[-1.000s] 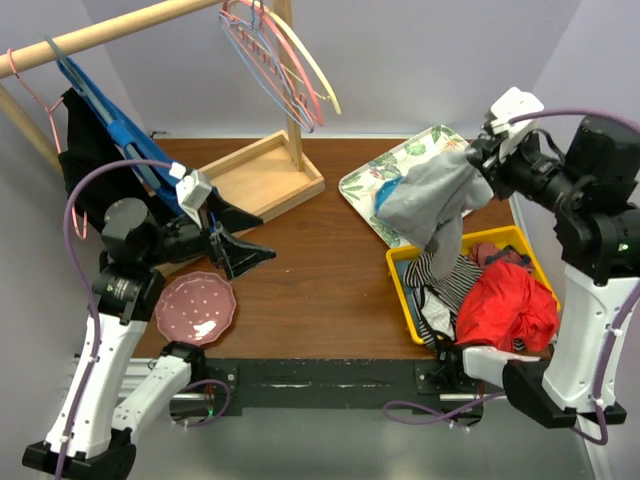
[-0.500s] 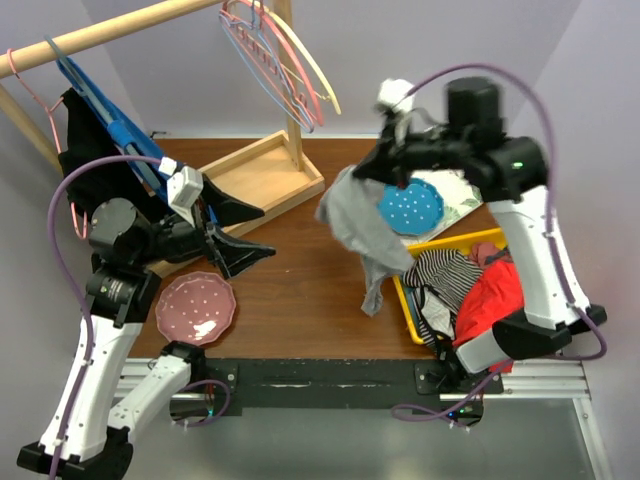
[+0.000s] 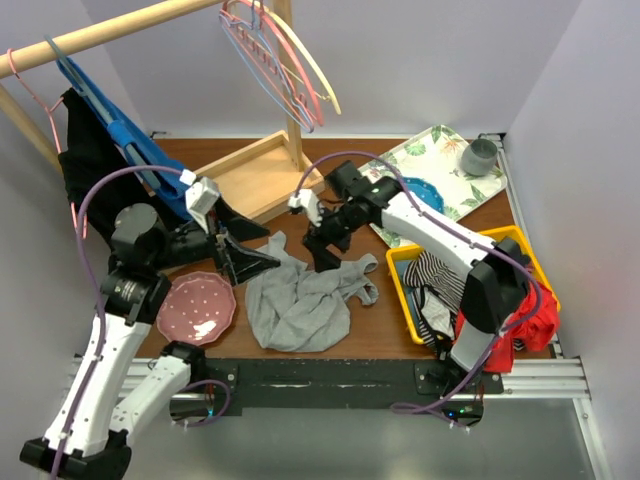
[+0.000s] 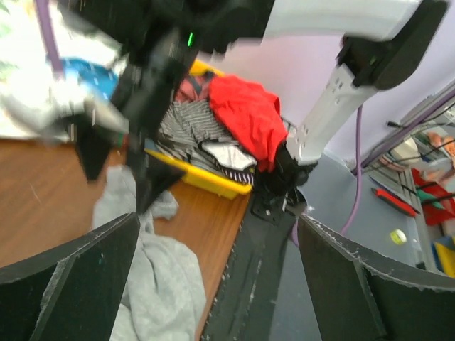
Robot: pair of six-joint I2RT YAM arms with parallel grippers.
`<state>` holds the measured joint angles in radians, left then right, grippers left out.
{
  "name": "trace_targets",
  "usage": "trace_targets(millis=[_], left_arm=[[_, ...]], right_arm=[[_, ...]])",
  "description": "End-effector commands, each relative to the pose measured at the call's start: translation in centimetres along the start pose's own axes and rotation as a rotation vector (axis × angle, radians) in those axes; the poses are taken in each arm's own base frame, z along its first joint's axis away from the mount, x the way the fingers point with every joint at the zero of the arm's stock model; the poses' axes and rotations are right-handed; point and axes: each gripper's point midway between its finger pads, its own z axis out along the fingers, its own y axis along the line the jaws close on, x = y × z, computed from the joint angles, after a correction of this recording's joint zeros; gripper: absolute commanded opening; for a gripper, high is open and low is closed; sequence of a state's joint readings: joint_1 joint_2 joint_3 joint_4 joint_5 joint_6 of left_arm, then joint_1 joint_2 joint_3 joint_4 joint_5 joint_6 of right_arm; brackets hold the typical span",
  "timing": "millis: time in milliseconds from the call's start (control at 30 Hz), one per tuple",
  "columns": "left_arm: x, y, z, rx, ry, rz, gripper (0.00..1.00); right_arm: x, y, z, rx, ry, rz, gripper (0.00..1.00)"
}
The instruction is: Place the tank top on the hanger
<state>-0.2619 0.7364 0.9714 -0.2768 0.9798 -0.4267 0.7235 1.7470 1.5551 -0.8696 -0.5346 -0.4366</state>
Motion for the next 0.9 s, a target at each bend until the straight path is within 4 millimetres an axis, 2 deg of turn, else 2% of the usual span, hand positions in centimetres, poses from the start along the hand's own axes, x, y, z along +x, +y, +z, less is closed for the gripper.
trace_targets(millis=[0,33,67,100,133,167,200,233,267,300,367,400,433,567,667,867], left_arm=[[4.2,0.8,1.7,0.006,0.127,-0.09,0.98],[4.7,0.9,2.3,0.013,0.139,-0.088,0.97],[5.3,1.1,3.0,0.006,0.15,-0.091,0.97],[6.4,0.2,3.8,0.039,0.185,-0.093,0.96],[7.2,0.5,4.7,0.038,0.21,-0.1,0.96],[7.7,0.9,5.4,0.016,0.224,-0.087,0.96],[9.1,0.4,6.4,0.034,0.27,-0.093,0.96],[9.7,0.9,7.1,0.004,0.285,-0.092,0.95],[10.4,0.9,7.6,0.003,0.304,-0.091,0.94],[12.2,0.5,8.3,0.015,0.358,-0.098,0.93],[13.9,0.8,9.1,-0.019,0.394,-0.096,0.92],[15.3,0.3,9.5,-0.001,0.416,-0.094,0.92],[16.0,0.5,9.8,-0.023,0.416,-0.109,0.91],[19.7,-0.2,10.6,-0.045,0.42,-0.148,0.9],[20.1,0.8,11.6,-0.134,0.36,-0.176,0.9],[18.0,2.0,14.7,-0.215,0.217,-0.216,0.9]], right_arm=[[0.2,-3.5,-6.8,0.18,-0.113,-0.072,0.85],[2.1,-4.2,-6.8,0.195,-0.07,-0.102,0.85],[3.3,-4.4,-6.7,0.208,-0.038,-0.117,0.86],[4.3,-4.6,-6.9,0.229,-0.011,-0.141,0.85],[6.6,-4.7,-5.8,0.208,0.048,-0.188,0.85],[7.5,-4.4,-5.4,0.191,0.061,-0.218,0.84],[7.6,-4.7,-5.3,0.207,0.046,-0.255,0.84],[9.1,-4.5,-4.4,0.193,0.066,-0.27,0.84],[9.4,-4.8,-4.1,0.2,0.068,-0.283,0.84],[9.5,-5.4,-3.7,0.208,0.075,-0.287,0.84],[9.8,-6.3,-3.5,0.2,0.107,-0.281,0.84],[10.5,-6.3,-3.2,0.171,0.142,-0.261,0.82],[10.8,-7.2,-2.5,0.154,0.166,-0.254,0.8],[12.3,-8.5,-0.8,0.124,0.241,-0.211,0.74],[12.5,-9.3,-0.2,0.145,0.255,-0.169,0.7],[12.0,-9.4,0.4,0.126,0.254,-0.08,0.45]])
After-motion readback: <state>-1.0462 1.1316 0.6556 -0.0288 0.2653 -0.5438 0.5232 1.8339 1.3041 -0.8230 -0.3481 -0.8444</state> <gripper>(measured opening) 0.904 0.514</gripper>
